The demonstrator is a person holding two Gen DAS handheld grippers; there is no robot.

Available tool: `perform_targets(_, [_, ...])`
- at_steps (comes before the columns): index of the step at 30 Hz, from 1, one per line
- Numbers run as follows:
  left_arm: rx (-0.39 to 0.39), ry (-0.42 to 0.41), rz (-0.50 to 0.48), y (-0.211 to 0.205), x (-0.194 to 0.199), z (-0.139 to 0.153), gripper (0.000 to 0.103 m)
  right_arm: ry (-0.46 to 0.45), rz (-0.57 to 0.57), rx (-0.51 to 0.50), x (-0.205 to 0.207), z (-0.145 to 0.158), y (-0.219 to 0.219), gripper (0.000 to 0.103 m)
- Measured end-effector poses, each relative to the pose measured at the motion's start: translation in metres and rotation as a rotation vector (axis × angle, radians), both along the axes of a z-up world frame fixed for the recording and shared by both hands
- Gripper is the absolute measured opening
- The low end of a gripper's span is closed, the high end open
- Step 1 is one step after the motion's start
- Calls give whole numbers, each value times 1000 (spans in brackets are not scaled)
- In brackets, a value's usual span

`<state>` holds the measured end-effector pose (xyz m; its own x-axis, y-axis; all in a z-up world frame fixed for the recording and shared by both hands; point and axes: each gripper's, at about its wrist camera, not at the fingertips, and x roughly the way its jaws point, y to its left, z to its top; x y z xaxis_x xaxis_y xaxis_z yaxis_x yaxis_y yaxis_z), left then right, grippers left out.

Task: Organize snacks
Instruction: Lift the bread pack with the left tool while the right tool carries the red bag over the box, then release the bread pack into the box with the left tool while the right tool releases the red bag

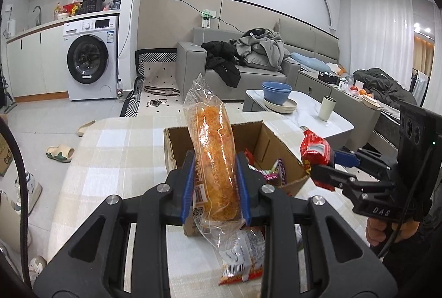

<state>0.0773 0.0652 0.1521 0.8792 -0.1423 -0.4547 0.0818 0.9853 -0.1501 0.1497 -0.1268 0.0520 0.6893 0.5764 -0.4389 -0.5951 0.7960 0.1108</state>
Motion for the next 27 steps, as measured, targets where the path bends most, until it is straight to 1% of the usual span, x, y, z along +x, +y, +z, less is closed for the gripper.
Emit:
perform_targets(4, [12, 1, 5, -7, 18, -1, 25, 3, 0, 12, 7, 0, 6, 50])
perform_targets(7, [10, 8, 20, -10, 34, -8, 25, 0, -6, 16, 8, -1, 11, 50])
perform_targets(10, [-7, 14, 25, -10, 49, -18, 25, 5, -5, 19, 15, -3, 15, 50])
perform_targets(15, [0, 48, 41, -15, 78, -40, 25, 10, -15, -13, 24, -11, 29, 50])
perform_targets(17, [12, 43, 38, -18, 88, -48, 25, 16, -11, -28, 27, -15, 34, 50])
perform_targets(22, [42, 51, 41, -25, 104, -64, 25, 34, -9, -47, 36, -21, 41, 50])
perform_targets(27, [43, 58, 30, -33, 116, -77, 27, 51, -11, -55, 43, -28, 45, 50])
